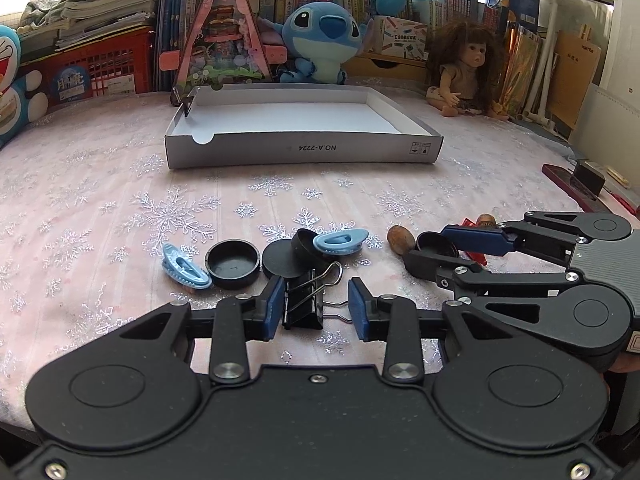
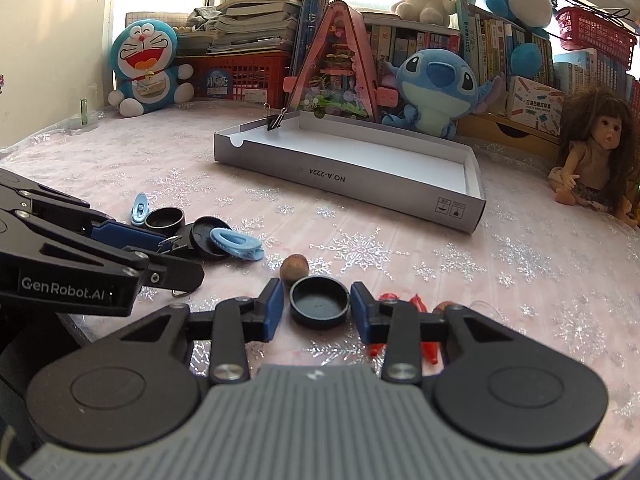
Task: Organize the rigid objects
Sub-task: 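Close the left gripper on the black binder clip while the right gripper grasps the black cap, then carry the binder clip with the left gripper while the right gripper carries the cap into the tray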
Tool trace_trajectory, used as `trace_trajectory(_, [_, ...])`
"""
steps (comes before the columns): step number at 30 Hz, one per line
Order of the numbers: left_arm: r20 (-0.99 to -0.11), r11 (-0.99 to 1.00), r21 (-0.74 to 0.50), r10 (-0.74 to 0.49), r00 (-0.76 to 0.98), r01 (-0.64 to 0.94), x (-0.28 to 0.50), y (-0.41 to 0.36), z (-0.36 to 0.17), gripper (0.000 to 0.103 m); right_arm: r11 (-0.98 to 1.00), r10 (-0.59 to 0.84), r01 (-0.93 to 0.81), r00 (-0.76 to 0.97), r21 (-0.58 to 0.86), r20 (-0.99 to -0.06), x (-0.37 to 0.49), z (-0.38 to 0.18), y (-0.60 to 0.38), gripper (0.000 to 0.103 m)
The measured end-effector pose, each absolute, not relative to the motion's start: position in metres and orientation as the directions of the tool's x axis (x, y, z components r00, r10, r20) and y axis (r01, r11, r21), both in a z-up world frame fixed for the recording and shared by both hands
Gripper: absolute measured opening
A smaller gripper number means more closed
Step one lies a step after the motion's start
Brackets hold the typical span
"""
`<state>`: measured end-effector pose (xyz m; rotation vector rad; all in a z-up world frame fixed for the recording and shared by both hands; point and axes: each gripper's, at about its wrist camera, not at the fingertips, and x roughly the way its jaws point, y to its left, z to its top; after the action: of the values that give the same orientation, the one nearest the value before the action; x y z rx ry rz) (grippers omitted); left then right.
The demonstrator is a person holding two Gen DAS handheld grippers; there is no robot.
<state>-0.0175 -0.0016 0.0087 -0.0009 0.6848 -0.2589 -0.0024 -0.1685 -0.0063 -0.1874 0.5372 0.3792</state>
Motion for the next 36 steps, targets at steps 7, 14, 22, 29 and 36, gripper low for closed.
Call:
trace_trajectory(7, [-0.620,0.971,-0.049,-0.212,0.755,0.233,-0.018,-0.006,0.005,0.033,0.927,0.278,-0.368,0.800,-0.069,-0.531,-0.003,-0.008,-0.176,0.052])
trace_trajectory(14, [-0.604,0.977,-0.058,-0.198,0.772,0.204,-0.023,-0.007,0.007,0.019,0.933,0.271,-0.355,0.806,-0.063,-0.527,-0.006,-0.007,-0.176,0.037])
trace_trajectory(22, [-0.568,0.969,-0.087,-0.239,0.787,0.232,-0.024,-0.004,0.023,0.019,0.942,0.264,-0.332,0.817,-0.043,-0.512,-0.003,0.000,-0.181,0.037])
trace_trajectory(29, [-0.513,0.968,-0.060,-0.239,0.824,0.244,-0.014,-0.007,0.046,0.019,0.959,0.237,-0.283,0.833,-0.017,-0.500,0.010,0.011,-0.186,0.037])
trace_trajectory(36, [-0.503,0.980,-0.071,-0.194,0.843,0.183,0.019,0.002,0.060,0.019,0.978,0.200,-0.202,0.844,0.051,-0.497,0.038,0.026,-0.200,0.037])
